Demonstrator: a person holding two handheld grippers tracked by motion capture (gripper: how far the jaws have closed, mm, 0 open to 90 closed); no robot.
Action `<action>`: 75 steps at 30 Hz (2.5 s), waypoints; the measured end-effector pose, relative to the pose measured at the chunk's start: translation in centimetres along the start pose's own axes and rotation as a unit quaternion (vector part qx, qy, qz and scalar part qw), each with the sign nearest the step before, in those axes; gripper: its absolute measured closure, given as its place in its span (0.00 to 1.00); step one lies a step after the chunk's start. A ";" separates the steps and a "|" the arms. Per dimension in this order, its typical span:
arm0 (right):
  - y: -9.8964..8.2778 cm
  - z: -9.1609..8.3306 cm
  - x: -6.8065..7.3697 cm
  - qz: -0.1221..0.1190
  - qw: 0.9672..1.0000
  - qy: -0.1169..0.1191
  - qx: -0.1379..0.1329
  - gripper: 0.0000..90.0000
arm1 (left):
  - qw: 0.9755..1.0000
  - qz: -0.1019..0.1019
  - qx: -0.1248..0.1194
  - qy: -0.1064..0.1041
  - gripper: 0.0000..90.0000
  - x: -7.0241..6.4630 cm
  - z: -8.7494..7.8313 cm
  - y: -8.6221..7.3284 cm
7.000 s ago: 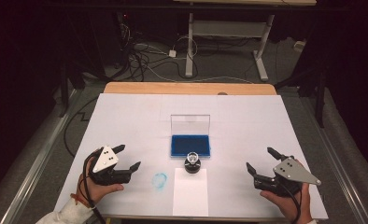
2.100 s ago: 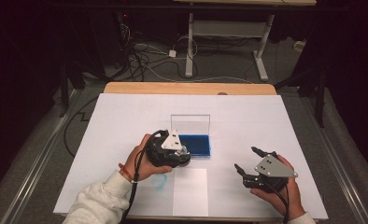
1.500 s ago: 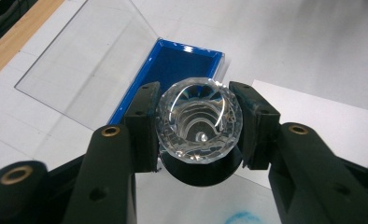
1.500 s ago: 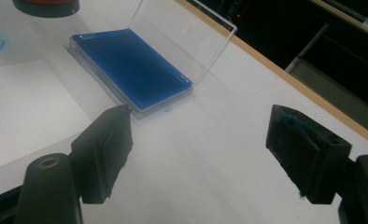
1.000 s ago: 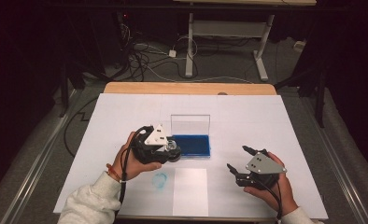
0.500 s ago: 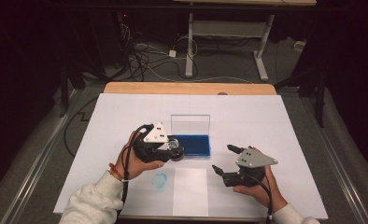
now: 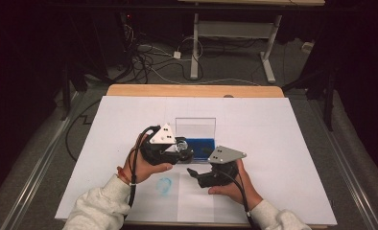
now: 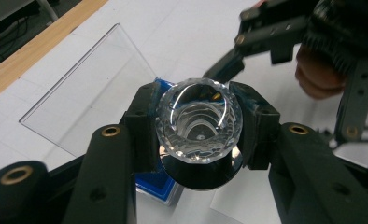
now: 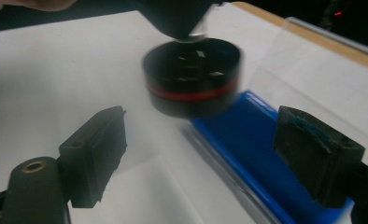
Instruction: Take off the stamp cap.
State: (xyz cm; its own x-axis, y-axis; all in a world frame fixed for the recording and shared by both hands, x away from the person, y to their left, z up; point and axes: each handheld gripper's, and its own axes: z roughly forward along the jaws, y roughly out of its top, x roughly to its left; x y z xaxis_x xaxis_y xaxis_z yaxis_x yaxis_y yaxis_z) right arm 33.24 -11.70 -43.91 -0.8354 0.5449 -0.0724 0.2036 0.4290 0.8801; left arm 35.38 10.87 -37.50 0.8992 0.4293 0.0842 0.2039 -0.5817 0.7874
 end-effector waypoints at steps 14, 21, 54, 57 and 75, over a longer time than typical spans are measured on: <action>0.6 2.1 0.8 -0.009 1.000 0.002 -0.015 0.33 | 1.000 0.003 -0.004 -0.015 0.61 -0.6 0.4 0.2; 0.5 2.0 0.8 -0.010 1.000 0.003 -0.019 0.39 | 1.000 0.006 -0.003 -0.014 0.61 -0.6 0.5 0.3; 0.3 1.9 1.1 -0.018 1.000 0.003 -0.016 0.43 | 0.999 -0.010 -0.026 -0.034 0.61 -0.7 0.2 0.3; 0.4 1.8 1.0 -0.028 1.000 0.003 -0.011 0.43 | 0.999 -0.008 -0.025 -0.038 0.61 -0.7 0.2 0.3; -0.2 1.6 2.3 -0.099 0.994 0.012 0.052 0.43 | 1.000 -0.016 -0.022 -0.003 0.61 0.2 -0.9 -0.1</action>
State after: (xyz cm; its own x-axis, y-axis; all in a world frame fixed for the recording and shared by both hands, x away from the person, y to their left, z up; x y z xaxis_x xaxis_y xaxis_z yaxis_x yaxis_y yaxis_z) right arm 32.14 -9.36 -45.02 -0.8762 0.4256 -0.2263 0.0848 0.5982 0.7968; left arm 35.20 11.67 -37.02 0.8950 0.4426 0.0559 0.2150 -0.5377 0.8153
